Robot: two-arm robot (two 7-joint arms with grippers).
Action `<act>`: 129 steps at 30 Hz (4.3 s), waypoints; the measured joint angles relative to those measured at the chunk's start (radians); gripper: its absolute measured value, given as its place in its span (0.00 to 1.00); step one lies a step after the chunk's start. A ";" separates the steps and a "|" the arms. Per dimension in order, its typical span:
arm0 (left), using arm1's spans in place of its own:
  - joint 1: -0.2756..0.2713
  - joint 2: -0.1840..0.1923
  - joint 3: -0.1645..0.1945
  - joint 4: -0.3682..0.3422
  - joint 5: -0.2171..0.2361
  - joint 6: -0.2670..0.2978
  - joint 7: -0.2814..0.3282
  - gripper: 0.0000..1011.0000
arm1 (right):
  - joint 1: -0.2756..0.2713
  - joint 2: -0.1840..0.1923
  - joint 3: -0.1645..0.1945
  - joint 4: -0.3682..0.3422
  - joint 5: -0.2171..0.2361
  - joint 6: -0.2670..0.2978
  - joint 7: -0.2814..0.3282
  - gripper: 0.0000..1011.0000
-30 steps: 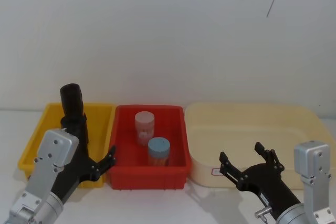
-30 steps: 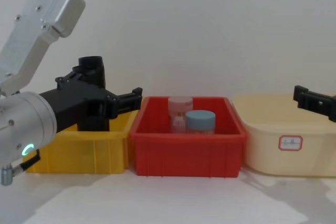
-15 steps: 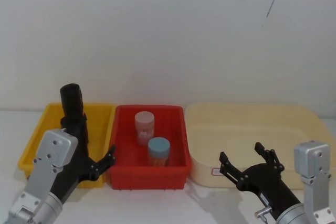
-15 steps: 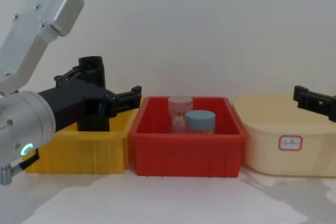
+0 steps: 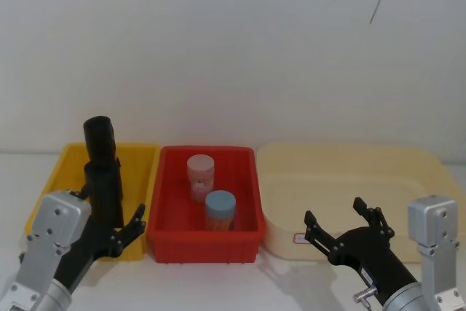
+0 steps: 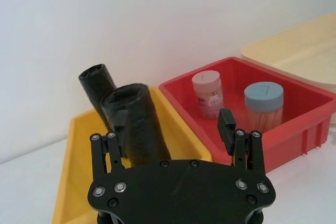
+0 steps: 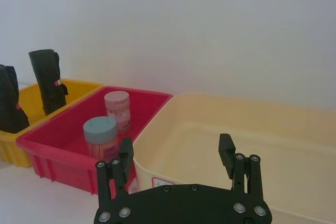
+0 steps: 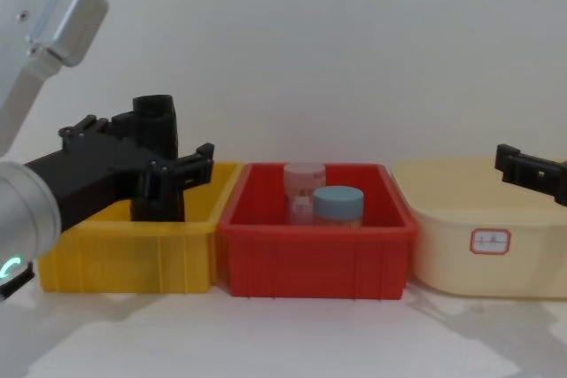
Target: Pick up the garbage bag with the one hand and transfer it to the other hand.
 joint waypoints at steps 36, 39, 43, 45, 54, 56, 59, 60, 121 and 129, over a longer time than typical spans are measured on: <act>0.005 -0.082 -0.091 0.053 -0.100 0.033 0.008 0.99 | 0.000 0.000 0.000 0.000 0.000 0.000 0.000 0.99; -0.002 -0.088 -0.092 0.064 -0.103 0.037 0.006 0.99 | 0.000 0.000 0.000 0.000 0.000 0.000 0.000 0.99; -0.018 -0.101 -0.093 0.085 -0.105 0.041 0.001 0.99 | 0.000 0.000 0.000 0.000 0.000 0.000 0.000 0.99; -0.027 -0.106 -0.094 0.098 -0.105 0.042 -0.001 0.99 | 0.000 0.000 0.000 0.000 0.000 0.000 0.000 0.99; -0.078 -0.133 -0.094 0.168 -0.101 0.043 -0.013 0.99 | 0.000 0.000 0.000 0.000 0.000 0.000 0.000 0.99; -0.092 -0.139 -0.093 0.187 -0.098 0.043 -0.017 0.99 | 0.000 0.000 0.000 0.000 0.000 0.000 0.000 0.99; -0.106 -0.145 -0.091 0.206 -0.095 0.043 -0.022 0.99 | 0.000 0.000 0.000 0.000 0.000 0.000 0.000 0.99; -0.110 -0.147 -0.091 0.212 -0.094 0.043 -0.024 0.99 | 0.000 0.000 0.000 0.000 0.000 0.000 0.000 0.99; -0.276 -0.218 -0.083 0.078 -0.136 0.014 -0.247 0.47 | 0.000 0.000 0.000 0.000 0.000 0.000 0.000 0.99; -0.285 -0.224 -0.044 0.073 -0.166 0.045 -0.311 0.47 | 0.000 0.000 0.000 0.000 0.000 0.000 0.000 0.99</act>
